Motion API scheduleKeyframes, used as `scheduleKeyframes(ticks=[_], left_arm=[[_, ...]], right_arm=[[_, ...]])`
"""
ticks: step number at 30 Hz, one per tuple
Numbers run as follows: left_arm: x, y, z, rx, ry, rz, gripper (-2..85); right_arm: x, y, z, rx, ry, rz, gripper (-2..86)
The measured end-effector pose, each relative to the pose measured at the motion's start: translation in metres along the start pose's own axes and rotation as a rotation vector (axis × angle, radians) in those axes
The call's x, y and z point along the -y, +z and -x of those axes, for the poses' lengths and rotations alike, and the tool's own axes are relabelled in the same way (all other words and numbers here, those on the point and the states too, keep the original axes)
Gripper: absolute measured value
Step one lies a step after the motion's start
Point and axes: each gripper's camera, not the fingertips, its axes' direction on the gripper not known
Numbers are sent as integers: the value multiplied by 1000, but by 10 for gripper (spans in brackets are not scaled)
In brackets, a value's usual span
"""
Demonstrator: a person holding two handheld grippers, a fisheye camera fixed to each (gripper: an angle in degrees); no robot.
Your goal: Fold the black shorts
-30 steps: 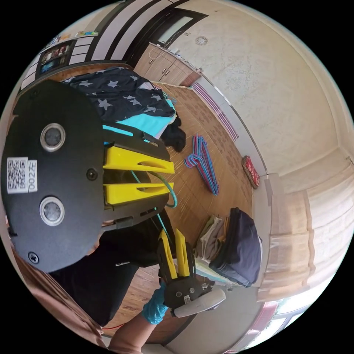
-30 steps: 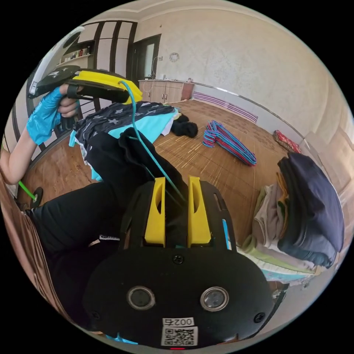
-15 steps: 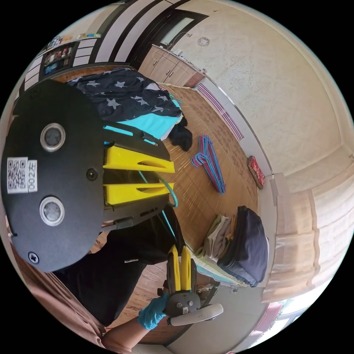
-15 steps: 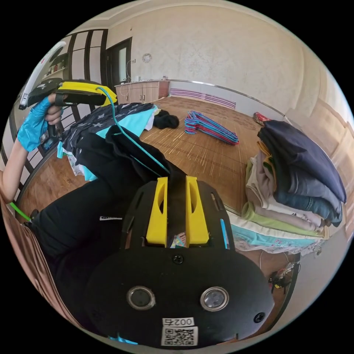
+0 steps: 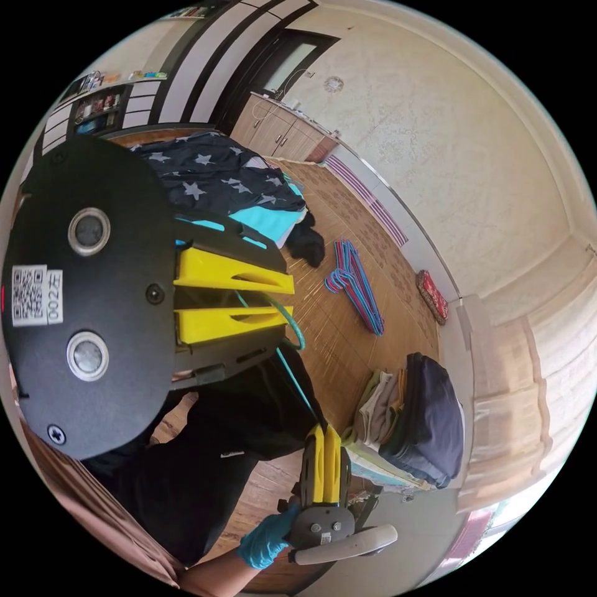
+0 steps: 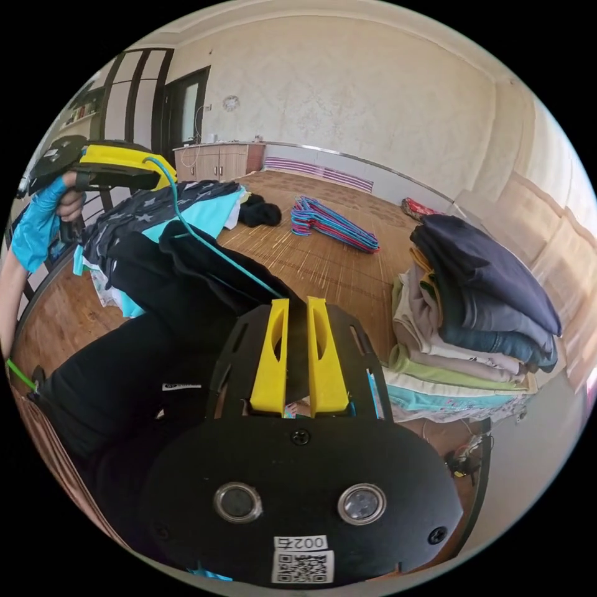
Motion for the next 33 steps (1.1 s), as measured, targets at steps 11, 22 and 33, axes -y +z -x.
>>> scheduleKeyframes(ticks=[11,22,33], left_arm=[[-17,-8,-5,108,-5,-22,-6],[-39,-10,13,116,-62,-20,-9],[-71,-18,69,44,-258,-66,-10]], right_arm=[[-9,5,-16,-132,98,21,38],[-38,2,-63,126,259,-111,27],[-80,11,-75,123,249,-59,9]])
